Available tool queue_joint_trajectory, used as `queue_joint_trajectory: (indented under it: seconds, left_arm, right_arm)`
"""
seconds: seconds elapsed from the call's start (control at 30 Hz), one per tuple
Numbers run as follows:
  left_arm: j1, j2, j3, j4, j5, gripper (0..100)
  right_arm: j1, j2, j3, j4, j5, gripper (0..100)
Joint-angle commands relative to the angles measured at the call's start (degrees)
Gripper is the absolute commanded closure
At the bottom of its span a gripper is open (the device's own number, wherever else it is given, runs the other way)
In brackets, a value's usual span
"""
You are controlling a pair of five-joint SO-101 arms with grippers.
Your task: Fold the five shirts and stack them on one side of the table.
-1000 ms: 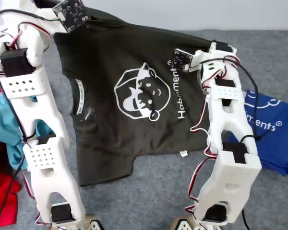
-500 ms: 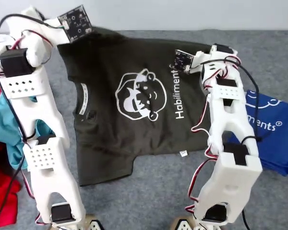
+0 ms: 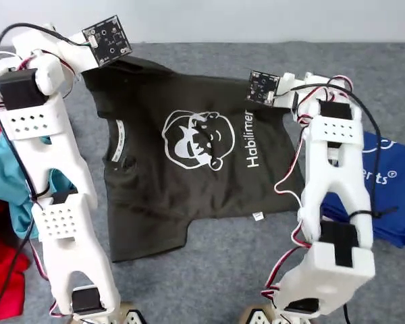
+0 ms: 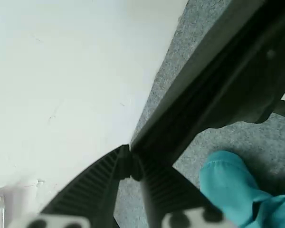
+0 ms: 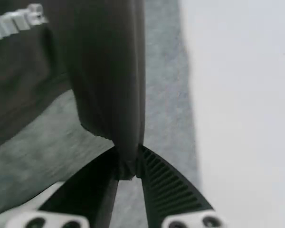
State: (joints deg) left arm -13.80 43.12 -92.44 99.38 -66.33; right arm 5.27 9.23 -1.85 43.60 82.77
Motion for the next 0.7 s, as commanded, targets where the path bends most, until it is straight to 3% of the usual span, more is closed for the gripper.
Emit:
queue_joint_trajectory:
  seconds: [0.0, 0.33, 0.67]
  left_arm:
    - [-1.67, -2.37, -2.33, 1.41, 0.70, 99]
    - [-1.85, -8.88, 2.33, 1.49, 2.55, 99]
    - [1.49, -36.22, 44.53, 1.23, 6.15, 99]
  right_arm:
    - [2.15, -5.76, -2.29, 7.69, 0.26, 98.8]
    - [4.88, -8.40, -2.20, 15.16, 0.18, 98.8]
    - [4.62, -8.75, -2.29, 17.63, 0.18, 98.8]
